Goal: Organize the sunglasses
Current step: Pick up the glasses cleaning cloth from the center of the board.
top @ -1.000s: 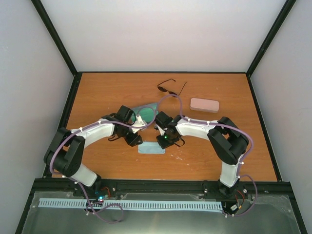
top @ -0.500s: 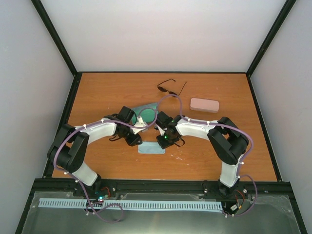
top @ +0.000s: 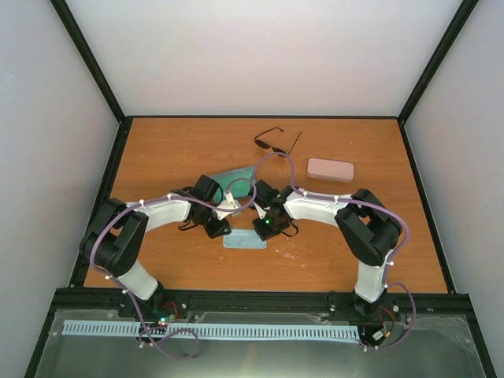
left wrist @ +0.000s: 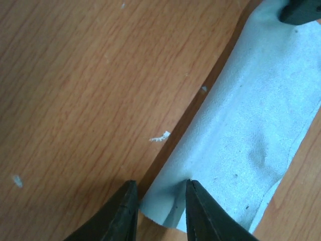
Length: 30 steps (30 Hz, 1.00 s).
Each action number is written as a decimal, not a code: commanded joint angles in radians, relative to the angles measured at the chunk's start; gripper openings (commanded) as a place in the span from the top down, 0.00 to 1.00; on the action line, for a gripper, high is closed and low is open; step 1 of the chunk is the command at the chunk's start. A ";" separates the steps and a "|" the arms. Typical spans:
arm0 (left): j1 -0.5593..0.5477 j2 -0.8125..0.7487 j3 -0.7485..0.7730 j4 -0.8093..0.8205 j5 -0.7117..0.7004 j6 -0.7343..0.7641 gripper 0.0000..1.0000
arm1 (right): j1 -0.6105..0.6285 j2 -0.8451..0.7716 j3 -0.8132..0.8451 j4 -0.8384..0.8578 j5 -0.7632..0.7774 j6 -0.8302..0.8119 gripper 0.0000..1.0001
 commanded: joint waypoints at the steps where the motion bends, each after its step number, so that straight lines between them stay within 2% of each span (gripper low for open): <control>1: -0.023 0.029 -0.011 0.004 0.005 0.012 0.78 | 0.007 0.035 -0.011 -0.023 0.014 0.008 0.97; 4: -0.026 0.026 -0.009 -0.013 0.016 0.007 0.91 | 0.007 0.033 -0.008 -0.022 0.017 0.012 0.97; 7: -0.027 0.010 -0.008 -0.027 0.022 0.002 0.99 | 0.007 0.026 -0.001 -0.022 0.031 0.013 0.97; 20: -0.025 -0.055 0.061 -0.059 0.018 -0.028 0.99 | -0.004 0.019 0.079 -0.040 0.097 -0.001 0.97; 30: 0.009 -0.043 0.124 -0.043 -0.024 -0.026 1.00 | -0.042 0.030 0.163 -0.039 0.147 -0.010 0.97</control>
